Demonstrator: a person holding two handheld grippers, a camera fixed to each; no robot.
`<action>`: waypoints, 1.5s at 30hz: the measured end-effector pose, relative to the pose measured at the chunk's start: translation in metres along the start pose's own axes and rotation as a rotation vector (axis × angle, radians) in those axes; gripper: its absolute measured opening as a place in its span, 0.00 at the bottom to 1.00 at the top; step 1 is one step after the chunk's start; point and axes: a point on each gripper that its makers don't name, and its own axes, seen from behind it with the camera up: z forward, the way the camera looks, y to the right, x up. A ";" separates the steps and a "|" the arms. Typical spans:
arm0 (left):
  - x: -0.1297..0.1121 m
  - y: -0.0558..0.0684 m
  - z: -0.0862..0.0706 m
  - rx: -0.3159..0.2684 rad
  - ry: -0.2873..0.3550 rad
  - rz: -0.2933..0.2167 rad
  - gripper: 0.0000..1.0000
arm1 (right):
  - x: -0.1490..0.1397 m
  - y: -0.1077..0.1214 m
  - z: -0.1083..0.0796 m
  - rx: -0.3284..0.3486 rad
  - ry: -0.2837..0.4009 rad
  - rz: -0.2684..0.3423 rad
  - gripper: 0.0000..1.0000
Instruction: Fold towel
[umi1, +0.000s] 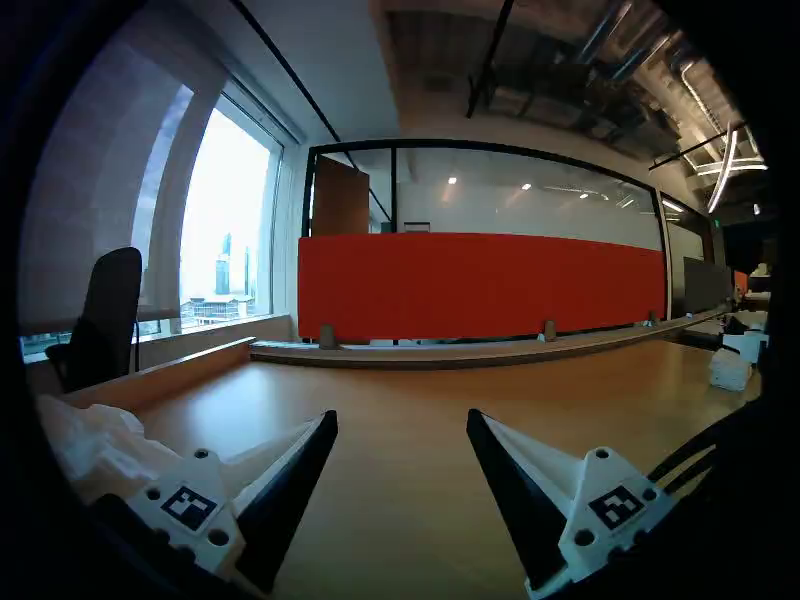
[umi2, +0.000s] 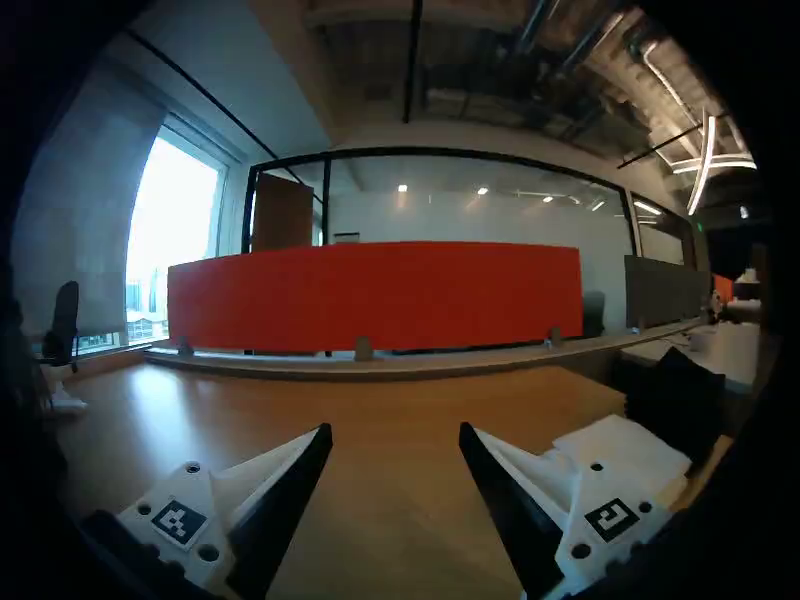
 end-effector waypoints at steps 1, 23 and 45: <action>0.000 0.000 0.000 0.000 0.000 0.000 0.96 | 0.000 0.000 0.000 0.001 0.001 -0.002 0.98; 0.000 0.001 0.000 0.000 0.000 0.000 0.96 | 0.001 -0.001 -0.002 0.011 0.015 -0.030 0.99; 0.000 0.000 0.000 0.000 0.000 0.000 0.96 | 0.000 -0.001 -0.002 0.013 0.015 -0.029 0.99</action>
